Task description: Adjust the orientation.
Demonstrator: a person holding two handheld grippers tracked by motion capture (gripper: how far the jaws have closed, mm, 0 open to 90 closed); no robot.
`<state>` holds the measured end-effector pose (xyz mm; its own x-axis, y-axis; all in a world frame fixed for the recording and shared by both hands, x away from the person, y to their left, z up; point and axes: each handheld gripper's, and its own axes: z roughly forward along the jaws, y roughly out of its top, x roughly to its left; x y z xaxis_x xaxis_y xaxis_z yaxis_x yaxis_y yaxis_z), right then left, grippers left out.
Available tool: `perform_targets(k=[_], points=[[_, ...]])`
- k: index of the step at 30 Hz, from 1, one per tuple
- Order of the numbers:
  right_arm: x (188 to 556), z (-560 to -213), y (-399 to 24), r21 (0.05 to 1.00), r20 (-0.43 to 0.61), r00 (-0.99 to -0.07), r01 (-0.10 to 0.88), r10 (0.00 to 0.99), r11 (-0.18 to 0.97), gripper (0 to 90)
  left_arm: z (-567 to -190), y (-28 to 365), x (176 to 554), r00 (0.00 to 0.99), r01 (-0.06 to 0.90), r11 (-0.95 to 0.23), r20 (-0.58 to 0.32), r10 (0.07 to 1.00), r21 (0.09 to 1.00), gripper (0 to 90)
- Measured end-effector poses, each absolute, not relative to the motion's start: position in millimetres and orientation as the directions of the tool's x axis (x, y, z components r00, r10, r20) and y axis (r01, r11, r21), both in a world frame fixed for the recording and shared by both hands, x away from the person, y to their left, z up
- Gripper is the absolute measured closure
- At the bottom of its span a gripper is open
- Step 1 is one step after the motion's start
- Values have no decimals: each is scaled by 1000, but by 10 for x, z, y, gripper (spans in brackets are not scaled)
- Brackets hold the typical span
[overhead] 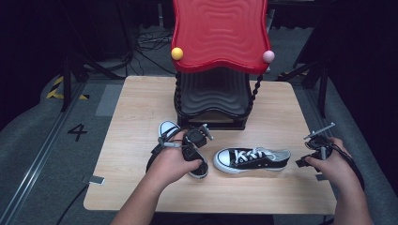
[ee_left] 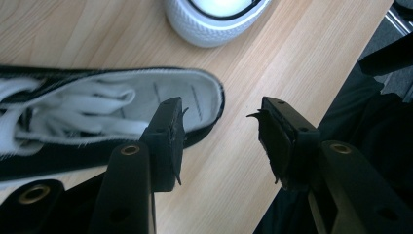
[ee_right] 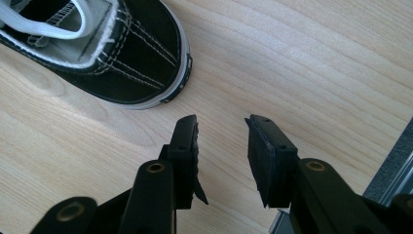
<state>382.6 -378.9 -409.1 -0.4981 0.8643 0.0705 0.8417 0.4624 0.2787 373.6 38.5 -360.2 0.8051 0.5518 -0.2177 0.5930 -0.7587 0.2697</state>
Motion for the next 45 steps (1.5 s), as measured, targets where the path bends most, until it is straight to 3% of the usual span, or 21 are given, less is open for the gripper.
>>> perform_targets(k=[11,18,25,45], points=[[3847,-4121,-3776,286,74,-508,835,858,470,616,-3785,210,3823,807,585,-783,-241,538,212,588],[3847,-4119,-3782,291,64,-503,835,862,467,604,-3841,241,3845,791,608,-766,-246,560,211,836],[3859,-4140,-3803,294,59,-505,833,861,469,587,-3732,352,3774,800,599,-764,-227,556,241,855],[3908,-4226,-3814,281,72,-498,841,864,462,568,-3587,1075,3421,764,644,-740,-224,605,196,834]])
